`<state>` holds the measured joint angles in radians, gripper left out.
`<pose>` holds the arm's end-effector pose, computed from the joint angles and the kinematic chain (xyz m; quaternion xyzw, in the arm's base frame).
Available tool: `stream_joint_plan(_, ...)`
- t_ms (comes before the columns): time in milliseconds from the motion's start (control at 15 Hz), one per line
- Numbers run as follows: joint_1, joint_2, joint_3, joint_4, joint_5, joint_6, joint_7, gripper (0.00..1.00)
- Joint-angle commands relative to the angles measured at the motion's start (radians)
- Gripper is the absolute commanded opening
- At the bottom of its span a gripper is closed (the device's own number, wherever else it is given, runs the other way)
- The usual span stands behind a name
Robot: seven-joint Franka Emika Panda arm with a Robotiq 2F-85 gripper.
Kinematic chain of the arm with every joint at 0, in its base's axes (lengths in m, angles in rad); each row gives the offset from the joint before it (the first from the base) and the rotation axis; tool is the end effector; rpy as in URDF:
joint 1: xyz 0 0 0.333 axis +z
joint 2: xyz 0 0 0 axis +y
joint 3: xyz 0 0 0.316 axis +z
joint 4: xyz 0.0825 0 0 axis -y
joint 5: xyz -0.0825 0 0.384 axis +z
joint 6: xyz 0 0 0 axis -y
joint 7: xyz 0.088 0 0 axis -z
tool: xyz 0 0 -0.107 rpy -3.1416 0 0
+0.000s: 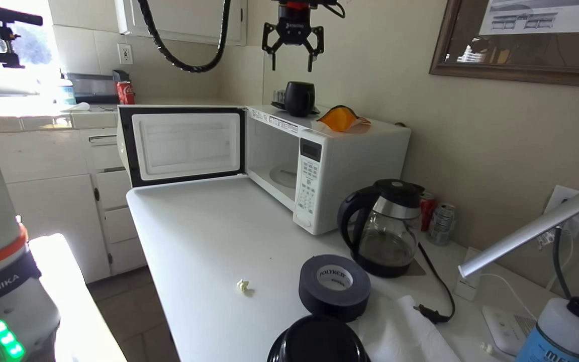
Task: Pick up the black mug from the microwave top and put it on the kitchen counter
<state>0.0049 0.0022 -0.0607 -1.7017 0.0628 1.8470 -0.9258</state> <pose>0.5765 -0.0272 0.5864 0.9068 0.4143 0.0775 0.0066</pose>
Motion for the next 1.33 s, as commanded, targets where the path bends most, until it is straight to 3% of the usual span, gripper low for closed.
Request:
stream_joint_plan(0, -0.008, 0.032, 0.019, 0.017, 0.009, 0.060, -0.057, 1.00)
stream_joint_plan(733, -0.025, 0.154, 0.056, 0.061, 0.061, 0.247, -0.274, 1.00)
stream_joint_plan(1267, -0.061, 0.279, 0.096, 0.172, 0.142, 0.241, -0.425, 1.00)
